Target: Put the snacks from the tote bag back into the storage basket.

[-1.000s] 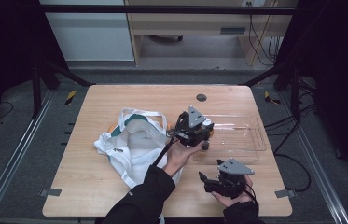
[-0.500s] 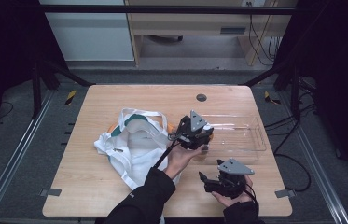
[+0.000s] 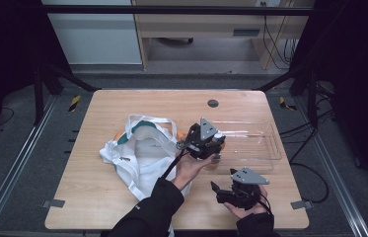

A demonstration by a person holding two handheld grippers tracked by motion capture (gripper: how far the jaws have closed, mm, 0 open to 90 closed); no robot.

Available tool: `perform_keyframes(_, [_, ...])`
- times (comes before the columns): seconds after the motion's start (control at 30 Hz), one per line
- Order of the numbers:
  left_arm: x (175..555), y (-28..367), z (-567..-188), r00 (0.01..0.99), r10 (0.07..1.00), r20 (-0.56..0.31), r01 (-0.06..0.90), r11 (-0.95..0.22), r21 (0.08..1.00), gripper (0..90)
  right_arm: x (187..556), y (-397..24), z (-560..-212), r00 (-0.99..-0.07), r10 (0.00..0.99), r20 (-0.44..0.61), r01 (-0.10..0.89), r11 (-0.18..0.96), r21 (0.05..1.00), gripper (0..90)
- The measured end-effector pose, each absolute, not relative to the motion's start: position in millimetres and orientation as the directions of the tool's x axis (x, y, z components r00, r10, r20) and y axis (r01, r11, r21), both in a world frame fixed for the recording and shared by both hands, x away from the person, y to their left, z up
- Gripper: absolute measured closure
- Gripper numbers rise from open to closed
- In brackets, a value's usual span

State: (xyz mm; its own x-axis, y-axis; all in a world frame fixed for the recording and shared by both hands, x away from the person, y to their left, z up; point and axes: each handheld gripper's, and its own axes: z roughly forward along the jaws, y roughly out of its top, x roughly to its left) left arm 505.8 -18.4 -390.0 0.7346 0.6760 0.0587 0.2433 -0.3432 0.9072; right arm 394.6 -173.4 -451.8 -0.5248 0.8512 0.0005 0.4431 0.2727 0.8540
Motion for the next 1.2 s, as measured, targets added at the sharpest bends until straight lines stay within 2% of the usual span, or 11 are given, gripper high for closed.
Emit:
perform_keyframes(0.43, [485, 11, -375, 0.773, 0.628, 0.09, 0.181, -0.354, 0.918, 43.4, 394, -174, -451, -0.516, 0.857, 0.01, 0.45, 0.261, 0.854, 20.2])
perform_keyframes(0.8, [471, 59, -387, 0.776, 0.627, 0.064, 0.205, -0.348, 0.915, 34.4, 395, -176, -451, -0.506, 0.863, 0.004, 0.446, 0.257, 0.857, 20.1])
perform_keyframes(1.1, [464, 97, -401, 0.749, 0.654, 0.106, 0.212, -0.388, 0.897, 30.6, 395, -176, -452, -0.502, 0.865, 0.002, 0.448, 0.258, 0.856, 20.2])
perform_keyframes(1.2, [462, 109, -406, 0.748, 0.657, 0.095, 0.221, -0.381, 0.898, 29.6, 395, -176, -452, -0.502, 0.865, 0.003, 0.449, 0.258, 0.856, 20.2])
